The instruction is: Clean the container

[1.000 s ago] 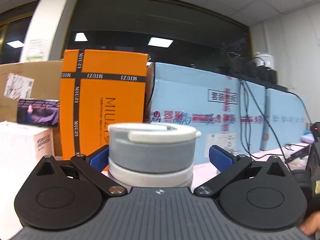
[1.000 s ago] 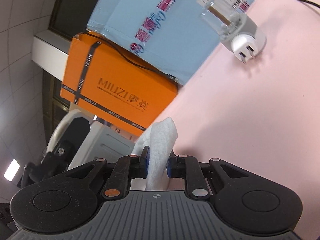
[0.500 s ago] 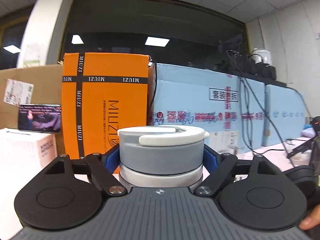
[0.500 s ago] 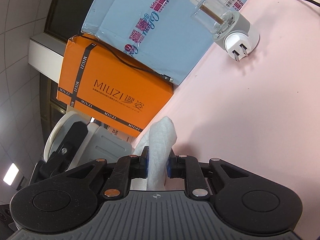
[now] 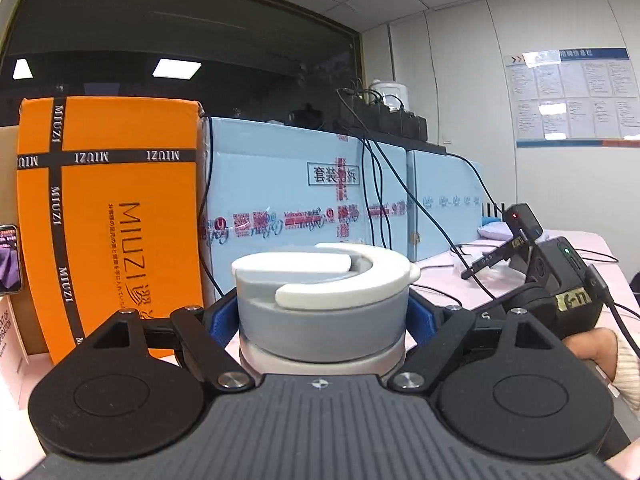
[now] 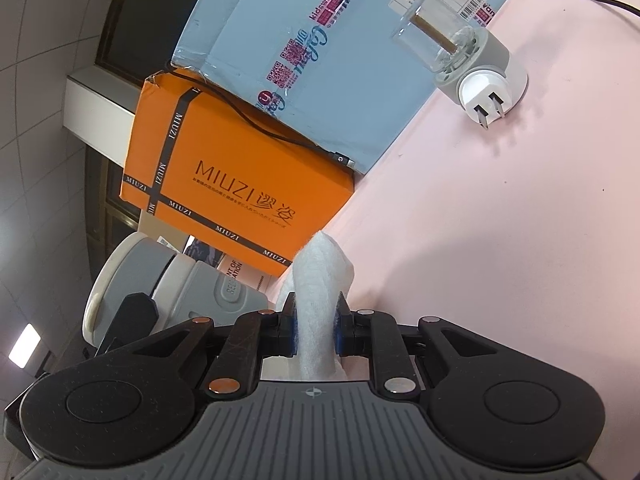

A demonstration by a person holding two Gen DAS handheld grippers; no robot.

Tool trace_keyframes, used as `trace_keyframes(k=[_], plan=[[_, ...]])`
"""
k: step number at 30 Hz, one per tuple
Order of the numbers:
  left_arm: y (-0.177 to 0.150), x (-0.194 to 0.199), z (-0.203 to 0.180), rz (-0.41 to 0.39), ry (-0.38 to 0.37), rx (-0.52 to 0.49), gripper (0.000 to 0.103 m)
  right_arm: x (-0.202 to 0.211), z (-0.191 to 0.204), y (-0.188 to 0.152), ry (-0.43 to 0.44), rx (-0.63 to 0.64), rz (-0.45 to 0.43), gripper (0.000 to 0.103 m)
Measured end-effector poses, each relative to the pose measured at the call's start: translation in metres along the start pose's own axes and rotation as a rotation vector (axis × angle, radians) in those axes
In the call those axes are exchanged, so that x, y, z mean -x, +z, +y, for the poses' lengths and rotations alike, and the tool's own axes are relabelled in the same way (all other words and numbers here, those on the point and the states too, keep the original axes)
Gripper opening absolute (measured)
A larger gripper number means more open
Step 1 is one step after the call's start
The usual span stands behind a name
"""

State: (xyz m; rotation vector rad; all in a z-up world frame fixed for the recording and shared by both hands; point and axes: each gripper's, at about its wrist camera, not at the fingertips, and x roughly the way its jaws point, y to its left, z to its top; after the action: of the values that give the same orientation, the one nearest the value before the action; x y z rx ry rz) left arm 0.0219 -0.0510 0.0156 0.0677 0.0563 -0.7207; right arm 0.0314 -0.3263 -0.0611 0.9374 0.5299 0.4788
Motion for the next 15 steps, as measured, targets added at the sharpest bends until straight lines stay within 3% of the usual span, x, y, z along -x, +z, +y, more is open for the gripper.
trace_keyframes(k=[6,7,8,15], plan=[[0.001,0.011,-0.003,-0.088,0.041,0.018,0.09,0.006,0.003,0.001,0.008,0.018,-0.036,0.016],[0.001,0.013,-0.002,-0.099,0.037,0.031,0.092,0.008,0.004,0.002,0.008,0.024,-0.047,0.016],[0.001,0.016,-0.001,-0.113,0.035,0.046,0.103,0.01,0.005,0.002,0.009,0.031,-0.057,0.016],[0.006,0.029,0.005,-0.181,0.057,0.102,0.103,0.018,0.008,0.002,0.018,0.07,-0.109,0.016]])
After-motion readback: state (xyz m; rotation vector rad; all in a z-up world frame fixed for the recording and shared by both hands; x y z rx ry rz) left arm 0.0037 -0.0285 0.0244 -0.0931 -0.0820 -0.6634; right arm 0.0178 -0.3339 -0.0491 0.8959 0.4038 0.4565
